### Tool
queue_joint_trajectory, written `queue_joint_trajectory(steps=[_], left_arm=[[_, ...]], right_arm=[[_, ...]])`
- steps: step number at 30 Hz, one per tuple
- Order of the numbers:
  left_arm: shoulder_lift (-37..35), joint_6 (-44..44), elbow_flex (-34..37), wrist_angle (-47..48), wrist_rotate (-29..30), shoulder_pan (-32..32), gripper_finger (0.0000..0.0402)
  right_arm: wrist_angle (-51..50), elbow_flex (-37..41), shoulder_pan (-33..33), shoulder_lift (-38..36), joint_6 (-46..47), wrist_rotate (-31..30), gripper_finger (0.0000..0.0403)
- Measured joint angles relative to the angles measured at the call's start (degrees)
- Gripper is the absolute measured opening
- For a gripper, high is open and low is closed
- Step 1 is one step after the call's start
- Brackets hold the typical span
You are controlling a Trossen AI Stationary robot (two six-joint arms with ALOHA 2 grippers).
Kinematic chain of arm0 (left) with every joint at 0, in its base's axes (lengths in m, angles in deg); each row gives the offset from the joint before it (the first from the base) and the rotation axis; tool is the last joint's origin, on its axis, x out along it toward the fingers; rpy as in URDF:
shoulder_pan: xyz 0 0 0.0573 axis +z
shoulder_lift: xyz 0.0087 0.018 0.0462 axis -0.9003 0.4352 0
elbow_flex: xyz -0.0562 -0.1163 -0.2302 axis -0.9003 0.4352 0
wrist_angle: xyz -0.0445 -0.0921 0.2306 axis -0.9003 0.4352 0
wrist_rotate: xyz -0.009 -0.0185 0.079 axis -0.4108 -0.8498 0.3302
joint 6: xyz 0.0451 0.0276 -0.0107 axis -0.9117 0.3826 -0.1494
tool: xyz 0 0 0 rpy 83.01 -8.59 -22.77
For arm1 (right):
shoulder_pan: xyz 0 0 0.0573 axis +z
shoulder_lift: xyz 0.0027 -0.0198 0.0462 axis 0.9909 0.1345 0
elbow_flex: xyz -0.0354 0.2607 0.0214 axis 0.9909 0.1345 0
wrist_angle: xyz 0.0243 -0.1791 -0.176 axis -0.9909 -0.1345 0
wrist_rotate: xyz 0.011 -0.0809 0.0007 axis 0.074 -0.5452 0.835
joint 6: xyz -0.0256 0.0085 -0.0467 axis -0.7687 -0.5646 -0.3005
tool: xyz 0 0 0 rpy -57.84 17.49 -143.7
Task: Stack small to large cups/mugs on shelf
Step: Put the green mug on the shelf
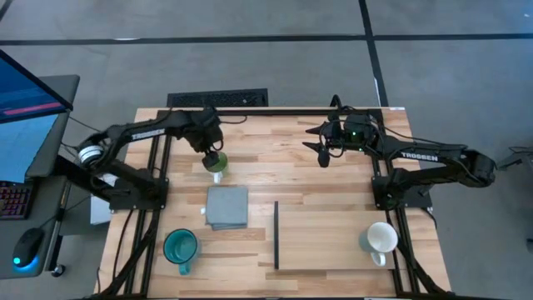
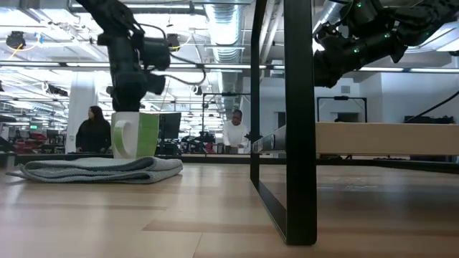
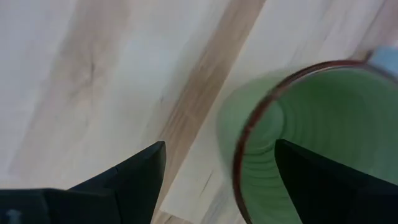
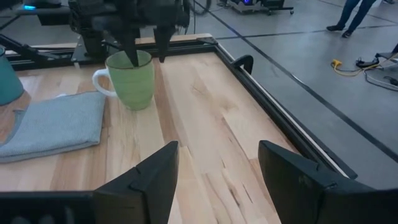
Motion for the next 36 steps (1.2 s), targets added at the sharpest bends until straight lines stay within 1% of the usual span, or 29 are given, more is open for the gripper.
queue_joint_trajectory(steps=[5,7,13,20,24,33,36], left_arm=[[2.6,-1.6,0.0,0.0,1.6,0.0,0.0291],[2.8,-2.5,0.0,0.0,2.8,0.0,0.0291],[2.8,-4.2,-0.3,-0.2,3.0,0.0,0.0291],[2.8,-2.8,-2.7,-0.1,2.9,0.0,0.0291],[2.8,-0.4,-4.1,-0.2,2.9,0.0,0.0291],[2.8,-0.3,-4.2,-0.1,2.9,0.0,0.0291],[2.8,1.4,-4.2,-0.1,2.9,0.0,0.0291]], right_arm=[[-0.8,0.0,0.0,0.0,0.0,0.0,0.0244],[-1.2,0.0,0.0,0.0,0.0,0.0,0.0244],[-1.2,0.0,0.0,0.0,-0.5,0.0,0.0244],[-1.3,0.0,0.0,0.0,-0.5,0.0,0.0244],[-1.4,0.0,0.0,0.0,-0.5,0.0,0.0244],[-3.0,0.0,0.0,0.0,-1.0,0.0,0.0244],[-3.0,0.0,0.0,0.0,-1.0,0.0,0.0244]])
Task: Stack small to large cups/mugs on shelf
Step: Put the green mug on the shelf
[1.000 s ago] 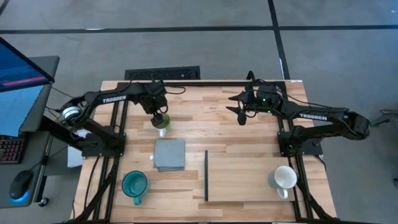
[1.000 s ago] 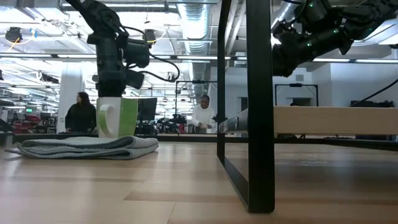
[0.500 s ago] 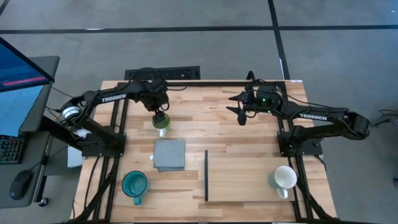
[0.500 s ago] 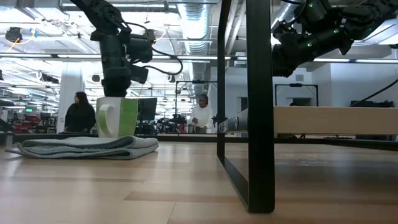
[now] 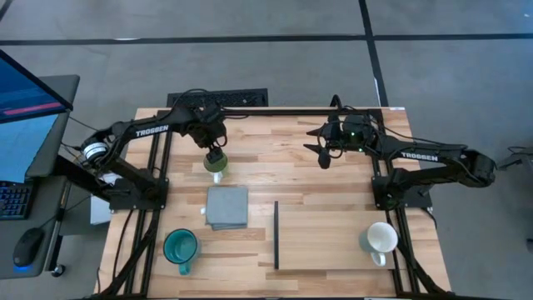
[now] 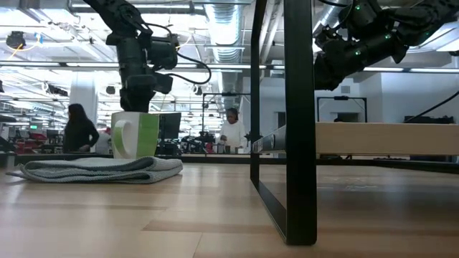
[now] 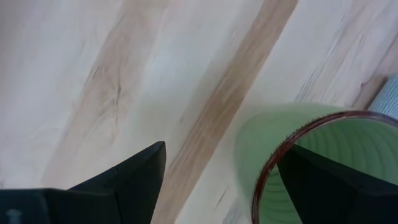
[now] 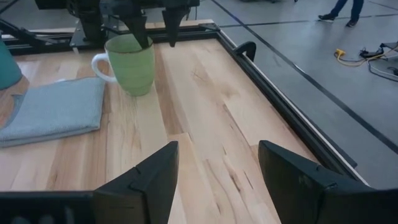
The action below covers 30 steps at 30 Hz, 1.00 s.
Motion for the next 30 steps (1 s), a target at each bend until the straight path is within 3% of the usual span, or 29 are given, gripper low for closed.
queue_joint_trajectory(steps=[4,19,23,30], left_arm=[[0.0,1.7,0.0,-0.1,0.0,0.0,0.0291],[0.0,-6.0,0.0,0.4,0.1,-0.1,0.0288],[0.0,-7.3,0.1,0.7,1.2,-0.1,0.0263],[0.0,-8.5,0.1,0.7,1.6,-0.1,0.0182]], right_arm=[[0.0,0.0,0.0,0.0,0.0,0.0,0.0244],[-0.4,0.0,0.0,0.0,-0.2,0.0,0.0244],[-0.5,0.0,0.0,0.0,-0.2,0.0,0.0244],[-0.9,0.0,0.0,0.0,-0.1,0.0,0.0244]])
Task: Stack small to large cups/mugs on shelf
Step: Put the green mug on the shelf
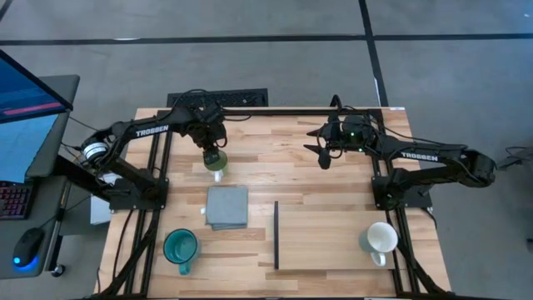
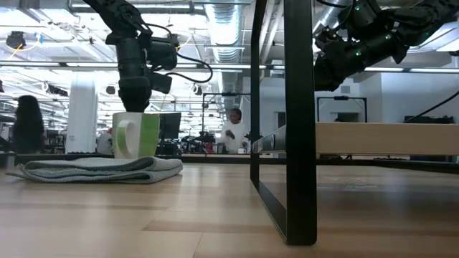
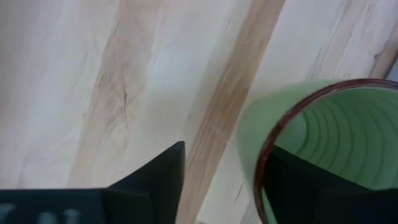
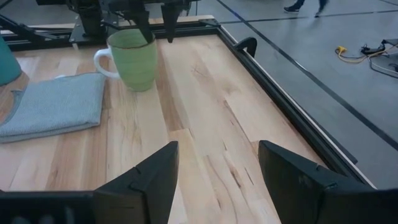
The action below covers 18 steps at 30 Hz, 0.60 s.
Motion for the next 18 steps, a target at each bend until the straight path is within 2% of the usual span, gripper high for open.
queue_joint_trajectory(steps=[7,13,18], left_arm=[[0.0,0.1,0.0,-0.1,-0.1,0.0,0.0100],[0.0,0.2,0.0,-0.2,-0.1,0.0,0.0014],[0.2,0.2,0.1,-3.1,-3.1,0.0,0.0008]], right_arm=[[0.0,0.0,0.0,0.0,0.0,0.0,0.0244],[0.0,0.0,0.0,0.0,0.1,0.0,0.0244],[0.0,0.0,0.0,0.0,0.2,0.0,0.0244]])
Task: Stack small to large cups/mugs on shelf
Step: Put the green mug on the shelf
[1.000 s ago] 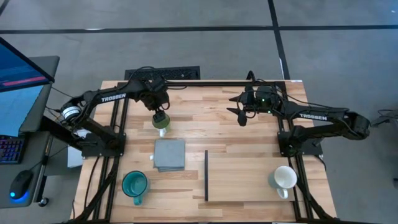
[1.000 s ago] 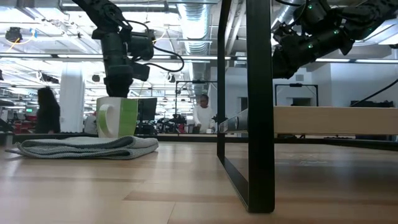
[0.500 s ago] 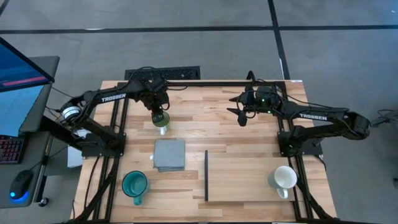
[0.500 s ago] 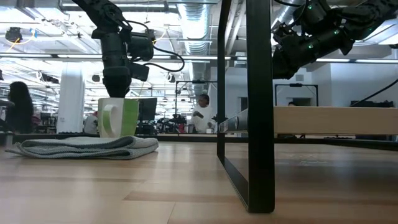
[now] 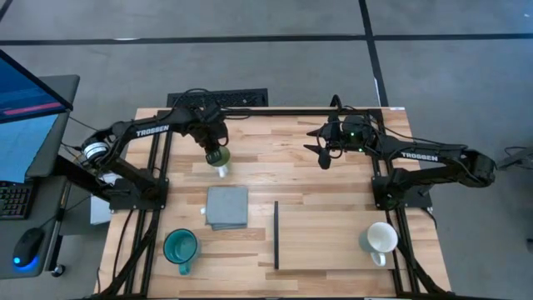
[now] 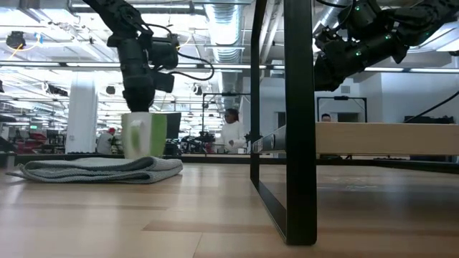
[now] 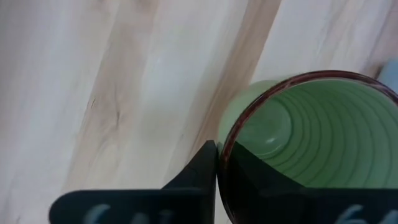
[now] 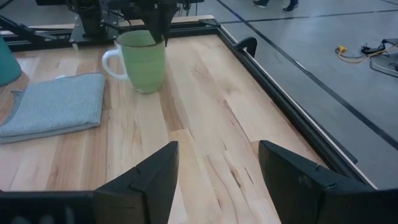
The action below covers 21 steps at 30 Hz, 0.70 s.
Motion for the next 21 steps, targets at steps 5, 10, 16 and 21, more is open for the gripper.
queue_joint_trajectory(steps=[5,10,16,21], left_arm=[[0.0,3.9,-0.1,-4.1,-3.9,0.0,0.0005],[0.0,11.5,-2.7,-4.6,-1.0,-1.4,0.0004],[0.0,14.5,-9.9,-4.8,-1.7,-4.7,0.0003],[0.0,15.3,-16.8,-4.7,-1.9,-9.3,0.0003]], right_arm=[[-0.2,0.0,0.0,0.0,0.0,0.0,0.0244],[-0.8,0.0,0.0,0.0,0.0,0.0,0.0244],[-1.2,0.0,0.0,0.0,1.6,0.0,0.0244],[-2.2,0.0,0.0,0.0,1.6,0.0,0.0244]])
